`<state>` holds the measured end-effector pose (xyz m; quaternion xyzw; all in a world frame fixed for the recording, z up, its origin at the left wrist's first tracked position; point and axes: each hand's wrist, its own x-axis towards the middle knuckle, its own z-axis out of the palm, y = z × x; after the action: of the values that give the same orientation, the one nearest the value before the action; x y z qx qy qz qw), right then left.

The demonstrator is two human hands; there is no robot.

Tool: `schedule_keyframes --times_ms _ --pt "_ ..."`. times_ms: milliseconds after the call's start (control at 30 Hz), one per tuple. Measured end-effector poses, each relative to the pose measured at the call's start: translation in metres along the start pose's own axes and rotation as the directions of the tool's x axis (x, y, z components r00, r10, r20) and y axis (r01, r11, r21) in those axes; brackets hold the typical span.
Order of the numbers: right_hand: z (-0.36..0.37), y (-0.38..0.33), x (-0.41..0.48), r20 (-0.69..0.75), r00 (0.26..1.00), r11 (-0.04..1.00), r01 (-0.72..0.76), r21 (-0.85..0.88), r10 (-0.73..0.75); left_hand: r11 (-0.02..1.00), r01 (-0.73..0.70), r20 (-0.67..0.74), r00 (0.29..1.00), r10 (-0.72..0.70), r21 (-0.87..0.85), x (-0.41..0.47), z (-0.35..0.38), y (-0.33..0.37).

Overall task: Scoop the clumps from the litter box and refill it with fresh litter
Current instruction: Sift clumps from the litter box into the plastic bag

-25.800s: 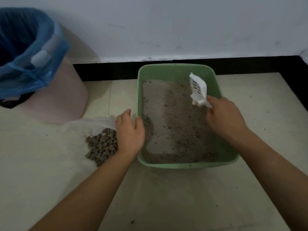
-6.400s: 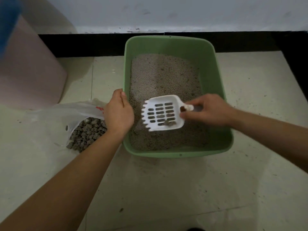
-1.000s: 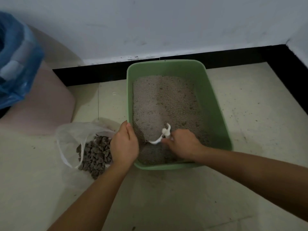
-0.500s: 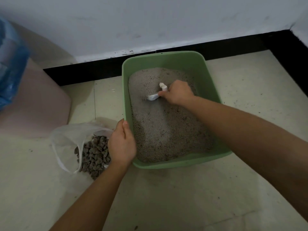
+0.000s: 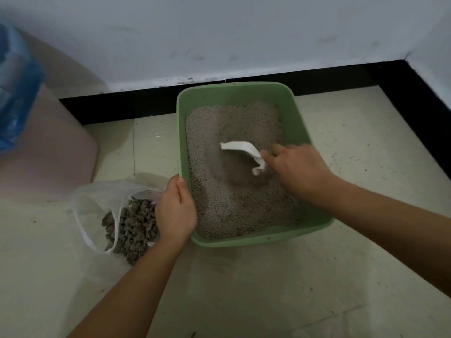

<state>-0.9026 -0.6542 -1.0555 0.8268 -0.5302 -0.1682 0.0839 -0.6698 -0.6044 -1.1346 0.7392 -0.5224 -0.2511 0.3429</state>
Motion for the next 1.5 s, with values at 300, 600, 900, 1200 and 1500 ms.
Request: schedule_keyframes --times_ms 300,600,900,1200,1500 --pt "-0.015 0.034 -0.015 -0.07 0.981 0.981 -0.176 0.084 0.182 0.998 0.033 -0.059 0.998 -0.03 0.054 -0.002 0.005 0.003" --pt "0.051 0.061 -0.064 -0.013 0.974 0.97 -0.225 0.09 0.227 0.984 0.103 -0.14 0.987 -0.083 0.146 0.0 0.01 0.008" --pt "0.08 0.07 -0.075 -0.076 0.881 0.732 -0.337 0.592 0.468 0.964 0.049 -0.115 0.993 -0.019 0.263 -0.003 0.01 0.016" --pt "0.112 0.05 -0.074 0.559 0.553 -0.116 -0.639 0.76 0.618 0.913 -0.036 0.043 0.999 0.02 0.407 0.0 -0.001 0.017" --pt "0.077 0.072 -0.055 0.526 0.543 0.283 -0.821 0.495 0.655 0.688 -0.389 0.402 0.903 0.153 0.613 0.023 -0.065 0.033"
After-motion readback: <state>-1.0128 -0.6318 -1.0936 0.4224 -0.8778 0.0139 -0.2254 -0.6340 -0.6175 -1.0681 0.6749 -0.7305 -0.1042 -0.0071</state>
